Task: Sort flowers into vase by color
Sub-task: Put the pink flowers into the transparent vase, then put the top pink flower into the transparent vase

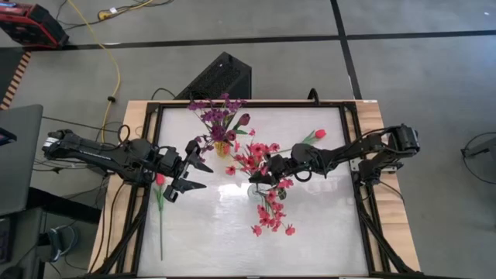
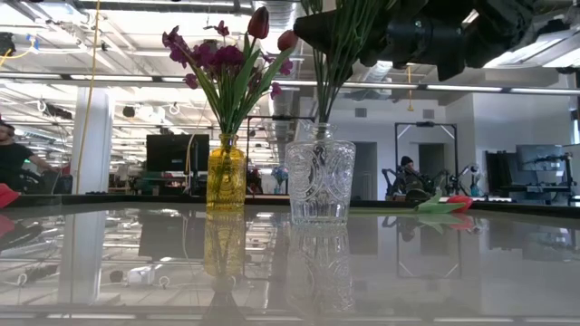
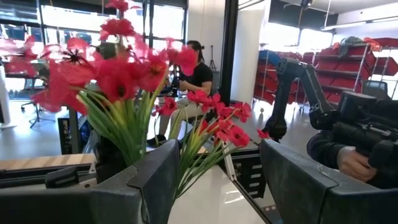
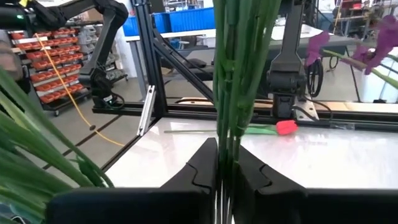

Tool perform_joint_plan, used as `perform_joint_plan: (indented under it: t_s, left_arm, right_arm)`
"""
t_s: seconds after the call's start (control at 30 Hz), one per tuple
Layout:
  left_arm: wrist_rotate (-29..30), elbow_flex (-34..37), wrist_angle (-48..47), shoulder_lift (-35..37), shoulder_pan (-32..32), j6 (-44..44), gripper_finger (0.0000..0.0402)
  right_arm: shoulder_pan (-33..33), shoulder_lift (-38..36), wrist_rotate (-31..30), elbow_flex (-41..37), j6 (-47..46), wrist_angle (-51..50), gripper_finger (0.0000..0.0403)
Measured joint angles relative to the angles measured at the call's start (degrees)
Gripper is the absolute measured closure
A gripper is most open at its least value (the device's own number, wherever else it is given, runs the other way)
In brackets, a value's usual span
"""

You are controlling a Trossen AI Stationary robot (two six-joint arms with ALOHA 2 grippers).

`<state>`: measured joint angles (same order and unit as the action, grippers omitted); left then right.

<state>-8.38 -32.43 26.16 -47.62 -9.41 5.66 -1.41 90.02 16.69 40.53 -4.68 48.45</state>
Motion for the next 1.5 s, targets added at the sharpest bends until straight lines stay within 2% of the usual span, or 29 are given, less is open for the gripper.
perform_joint_plan:
  t_s: [0.23, 0.33, 0.47, 0.6, 0.7, 0.83, 1.13, 1.37, 1.5]
  left_arm:
    - [0.0, 0.0, -0.3, 0.0, 0.0, 0.1, 0.0187]
    - [0.0, 0.0, -0.3, 0.0, 0.0, 0.1, 0.0187]
    - [0.0, 0.0, -0.4, 0.0, 0.0, 0.1, 0.0187]
    - [0.0, 0.0, -0.9, 0.0, 0.0, 0.1, 0.0187]
    - [-0.1, 0.0, -1.0, 0.0, 0.0, 0.5, 0.0187]
    - [-0.1, 0.0, -1.2, 0.0, 0.0, 1.0, 0.0187]
    - [0.0, 0.0, -3.6, 0.0, 0.0, 2.1, 0.0187]
    - [0.0, 0.0, -4.1, 0.0, 0.0, 2.3, 0.0187]
    - [0.0, 0.0, -5.1, 0.0, 0.0, 2.3, 0.0187]
  right_arm:
    - [0.1, -1.1, 0.3, 0.0, 0.0, -1.9, 0.0305]
    - [0.1, -2.2, 0.6, 0.8, 0.3, -6.6, 0.0273]
    - [0.9, -3.9, 1.4, 3.9, 0.6, -16.9, 0.0219]
    - [1.6, -4.6, 1.4, 8.3, 5.5, -31.0, 0.0169]
    - [2.0, -4.6, 1.4, 12.5, 10.0, -42.2, 0.0147]
    - [2.3, -4.7, 0.7, 18.1, 15.5, -55.0, 0.0139]
    - [5.3, -4.7, -0.4, 28.5, 21.8, -81.3, 0.0138]
    - [11.7, -4.7, -0.4, 29.7, 21.7, -95.2, 0.0138]
    - [16.4, -4.7, -0.4, 27.9, 21.2, -99.6, 0.0138]
